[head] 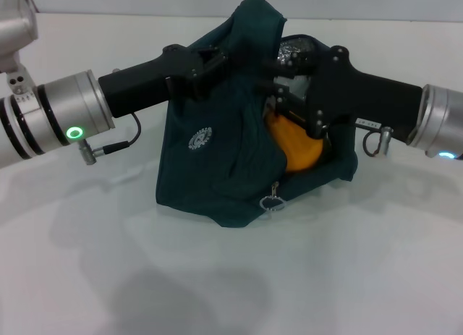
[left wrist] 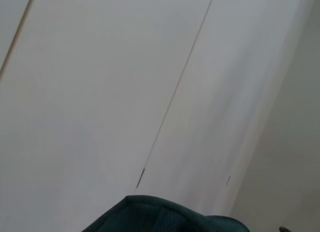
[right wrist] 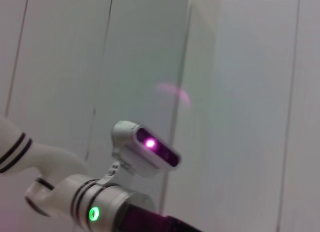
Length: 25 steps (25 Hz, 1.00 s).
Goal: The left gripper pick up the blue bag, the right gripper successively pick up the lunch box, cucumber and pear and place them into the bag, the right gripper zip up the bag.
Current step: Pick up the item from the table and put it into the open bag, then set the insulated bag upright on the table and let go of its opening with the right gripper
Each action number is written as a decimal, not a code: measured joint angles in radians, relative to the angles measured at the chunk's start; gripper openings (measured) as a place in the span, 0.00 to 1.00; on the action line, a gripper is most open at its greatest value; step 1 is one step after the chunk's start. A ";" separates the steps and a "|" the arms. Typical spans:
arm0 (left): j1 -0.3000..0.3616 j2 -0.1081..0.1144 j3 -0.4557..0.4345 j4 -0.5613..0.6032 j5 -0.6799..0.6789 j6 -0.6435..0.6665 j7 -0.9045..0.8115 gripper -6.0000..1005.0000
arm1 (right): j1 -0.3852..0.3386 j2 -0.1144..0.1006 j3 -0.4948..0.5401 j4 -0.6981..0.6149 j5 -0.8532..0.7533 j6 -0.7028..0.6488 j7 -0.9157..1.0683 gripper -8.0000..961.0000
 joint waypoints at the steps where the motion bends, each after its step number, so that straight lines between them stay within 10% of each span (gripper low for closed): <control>1: 0.000 0.000 0.000 0.000 0.000 0.000 0.000 0.05 | -0.006 0.000 0.000 0.000 0.010 0.001 -0.007 0.15; 10: 0.015 0.002 -0.004 0.000 0.005 -0.002 0.000 0.05 | -0.168 -0.035 0.029 -0.144 0.179 -0.036 0.008 0.32; 18: 0.016 0.003 -0.001 0.000 0.015 -0.004 0.000 0.05 | -0.263 -0.208 0.116 -0.244 -0.096 0.024 0.387 0.32; 25: 0.015 0.003 -0.004 -0.001 0.015 -0.005 0.000 0.05 | -0.242 -0.187 0.191 -0.231 -0.373 0.026 0.481 0.31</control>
